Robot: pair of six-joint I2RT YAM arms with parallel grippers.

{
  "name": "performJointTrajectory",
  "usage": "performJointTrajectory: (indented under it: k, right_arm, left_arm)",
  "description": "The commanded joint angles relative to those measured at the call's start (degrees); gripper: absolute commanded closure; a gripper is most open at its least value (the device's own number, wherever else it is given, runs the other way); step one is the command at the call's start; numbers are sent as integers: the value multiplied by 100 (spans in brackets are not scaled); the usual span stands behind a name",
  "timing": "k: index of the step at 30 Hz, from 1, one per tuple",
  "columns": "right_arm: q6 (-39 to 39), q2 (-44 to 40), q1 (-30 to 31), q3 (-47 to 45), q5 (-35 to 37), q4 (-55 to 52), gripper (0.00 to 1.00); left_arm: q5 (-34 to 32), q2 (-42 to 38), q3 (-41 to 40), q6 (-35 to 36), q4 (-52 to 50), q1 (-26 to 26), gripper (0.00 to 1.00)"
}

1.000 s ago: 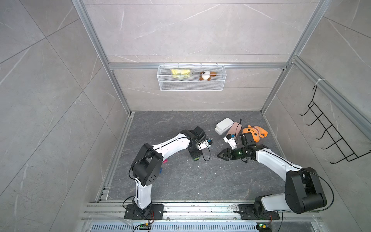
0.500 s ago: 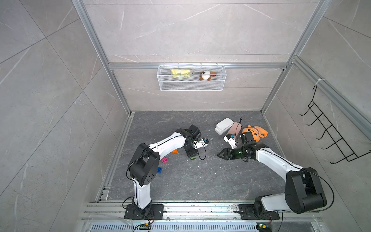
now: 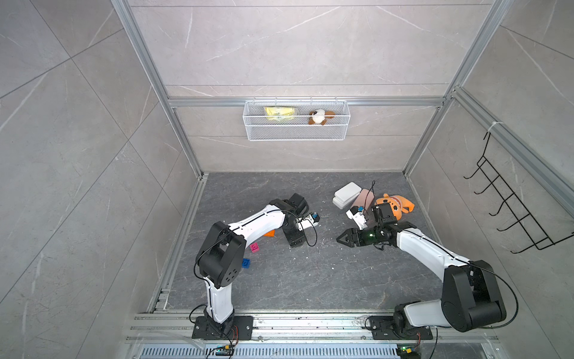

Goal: Assemble a carrot with lego
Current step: Assemble the lego brick with the lego brick, then pick up the lego brick from the center of the board.

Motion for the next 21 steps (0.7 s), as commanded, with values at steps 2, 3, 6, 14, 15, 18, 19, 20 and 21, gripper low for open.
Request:
performJointTrajectory:
  k: [2,3,6,14,15,18,19,20,21]
  right_arm:
    - [-167,-423,89,105,61,-80,31]
    - [-186,-522,155,98,101,-62,31]
    - [-275,-786,534,120,341,-26,31]
    - [-332,-817,1494,297,831,179,31]
    - [-310,-761,1541,313,834,228,31]
    - [-262,-583,1664,384,812,342,31]
    - [-238,-528,1705,419,808,377,31]
    - [-231,-478,1724,441,792,404,31]
    - [-233,-447,1742,472,783,419,31]
  left_arm:
    - [330,-796,-119,-585,191,219,23]
    - [419,-978,-200,-795,296,305,23]
    - [765,-1643,-623,-1641,846,660,24]
    - [-355,-3132,-2226,-4606,1345,2161,28]
    - [-533,-3246,-2387,-4772,1274,2392,28]
    - [-765,-3633,-2866,-5091,1362,3058,25]
    - [-860,-3752,-2997,-5185,1415,3280,23]
    - [-921,-3827,-3120,-5249,1471,3463,22]
    - [-966,-3857,-3231,-5323,1545,3595,20]
